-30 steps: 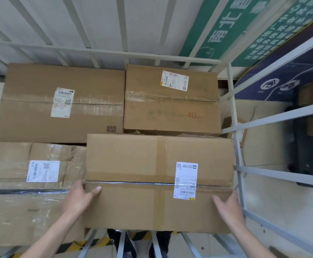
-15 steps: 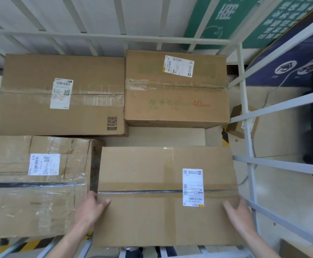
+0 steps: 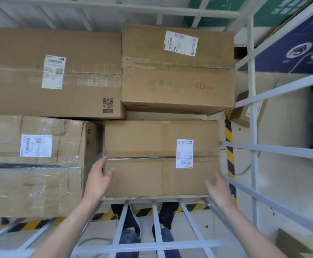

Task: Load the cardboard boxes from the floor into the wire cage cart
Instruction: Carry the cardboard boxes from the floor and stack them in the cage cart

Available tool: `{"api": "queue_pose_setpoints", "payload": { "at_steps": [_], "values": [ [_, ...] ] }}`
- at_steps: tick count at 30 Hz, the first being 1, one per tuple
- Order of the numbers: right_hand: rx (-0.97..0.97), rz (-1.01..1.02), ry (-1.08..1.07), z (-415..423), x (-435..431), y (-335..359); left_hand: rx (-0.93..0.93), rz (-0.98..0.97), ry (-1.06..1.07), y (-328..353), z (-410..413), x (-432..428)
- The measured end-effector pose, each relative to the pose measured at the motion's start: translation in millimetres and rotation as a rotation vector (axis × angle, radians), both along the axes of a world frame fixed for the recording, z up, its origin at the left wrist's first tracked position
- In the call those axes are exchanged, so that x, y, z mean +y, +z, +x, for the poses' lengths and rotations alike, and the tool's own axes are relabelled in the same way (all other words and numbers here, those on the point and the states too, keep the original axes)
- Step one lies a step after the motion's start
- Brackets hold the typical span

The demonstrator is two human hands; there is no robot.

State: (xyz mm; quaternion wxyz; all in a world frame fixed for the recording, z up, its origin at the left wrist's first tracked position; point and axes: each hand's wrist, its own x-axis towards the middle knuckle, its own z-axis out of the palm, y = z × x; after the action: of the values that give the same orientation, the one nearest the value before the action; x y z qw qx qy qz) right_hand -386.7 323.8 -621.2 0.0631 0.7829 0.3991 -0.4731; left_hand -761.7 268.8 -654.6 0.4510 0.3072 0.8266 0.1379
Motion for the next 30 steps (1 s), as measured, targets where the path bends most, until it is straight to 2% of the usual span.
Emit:
{"api": "queue_pose_setpoints", "payload": {
  "at_steps": [2, 4, 7, 10, 13, 19, 30],
  "values": [
    [0.016, -0.057, 0.057, -24.6, -10.3, -6.8, 0.148, 0.118, -0.021, 8.3, -13.5, -10.8],
    [0.051, -0.089, 0.116, -47.2, -16.6, -11.8, 0.271, 0.149, 0.017, 12.5, -42.3, -25.3],
    [0.085, -0.116, 0.178, -73.3, -17.8, -21.1, 0.394, -0.066, 0.107, 9.8, -104.3, -53.5],
    [0.082, -0.115, 0.232, -91.2, -12.6, -35.2, 0.365, -0.331, 0.143, -0.1, -151.2, -71.6],
    [0.072, -0.117, 0.26, -100.1, -6.3, -48.7, 0.312, -0.422, 0.05, -14.9, -167.3, -75.9],
    [0.091, -0.035, 0.275, -116.5, 2.4, -58.9, 0.28, -0.413, -0.013, -35.7, -151.0, -72.0],
    [0.087, 0.001, 0.352, -136.0, 22.1, -48.2, 0.276, -0.41, -0.057, -24.5, -125.4, -58.1]
  ]
}}
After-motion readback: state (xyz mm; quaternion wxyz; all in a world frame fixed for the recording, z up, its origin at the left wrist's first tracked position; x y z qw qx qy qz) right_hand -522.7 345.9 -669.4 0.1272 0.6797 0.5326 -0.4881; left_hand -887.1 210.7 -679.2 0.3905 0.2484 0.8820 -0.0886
